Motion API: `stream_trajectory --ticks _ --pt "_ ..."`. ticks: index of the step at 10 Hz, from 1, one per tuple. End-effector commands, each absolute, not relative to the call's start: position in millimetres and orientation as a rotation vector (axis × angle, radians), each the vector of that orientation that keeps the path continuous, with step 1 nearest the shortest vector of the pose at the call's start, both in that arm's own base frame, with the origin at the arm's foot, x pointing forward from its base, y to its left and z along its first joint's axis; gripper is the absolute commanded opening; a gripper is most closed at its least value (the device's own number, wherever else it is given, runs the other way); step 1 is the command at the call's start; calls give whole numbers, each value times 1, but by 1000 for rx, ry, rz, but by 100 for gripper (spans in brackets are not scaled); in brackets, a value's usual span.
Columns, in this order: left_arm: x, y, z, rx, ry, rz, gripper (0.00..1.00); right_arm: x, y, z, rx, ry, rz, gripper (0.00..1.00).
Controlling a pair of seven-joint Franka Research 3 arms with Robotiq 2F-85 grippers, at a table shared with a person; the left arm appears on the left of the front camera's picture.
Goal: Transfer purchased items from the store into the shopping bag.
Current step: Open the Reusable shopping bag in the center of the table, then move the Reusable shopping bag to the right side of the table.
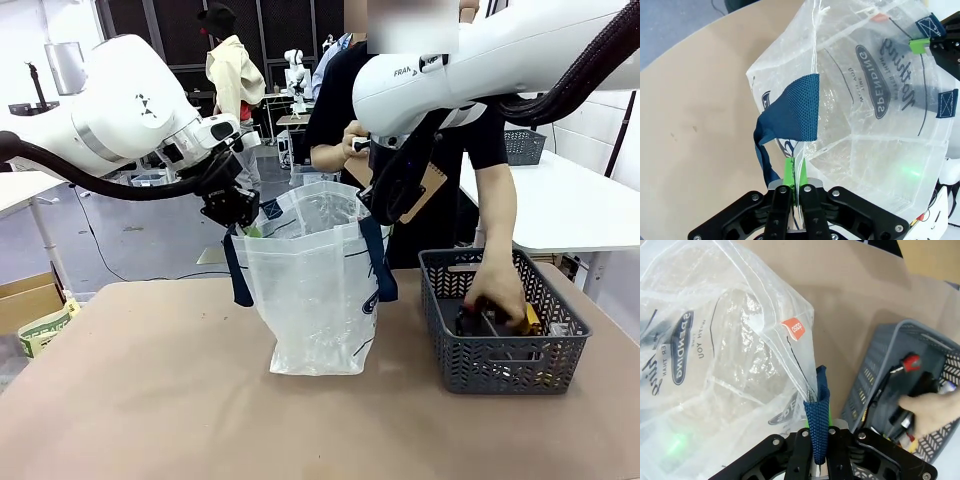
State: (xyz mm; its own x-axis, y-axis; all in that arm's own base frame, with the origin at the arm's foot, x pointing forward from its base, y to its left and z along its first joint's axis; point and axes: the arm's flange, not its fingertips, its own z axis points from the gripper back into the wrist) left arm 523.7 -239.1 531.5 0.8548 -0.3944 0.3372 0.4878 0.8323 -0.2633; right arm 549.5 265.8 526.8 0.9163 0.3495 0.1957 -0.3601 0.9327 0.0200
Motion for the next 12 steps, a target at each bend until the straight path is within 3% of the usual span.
stream_trajectory --ticks 1,12 --pt "522 -230 527 -369 -260 -473 0 553 264 529 33 -177 359 0" --pt "523 -237 524 -348 -245 -474 0 550 264 527 50 -178 363 0"
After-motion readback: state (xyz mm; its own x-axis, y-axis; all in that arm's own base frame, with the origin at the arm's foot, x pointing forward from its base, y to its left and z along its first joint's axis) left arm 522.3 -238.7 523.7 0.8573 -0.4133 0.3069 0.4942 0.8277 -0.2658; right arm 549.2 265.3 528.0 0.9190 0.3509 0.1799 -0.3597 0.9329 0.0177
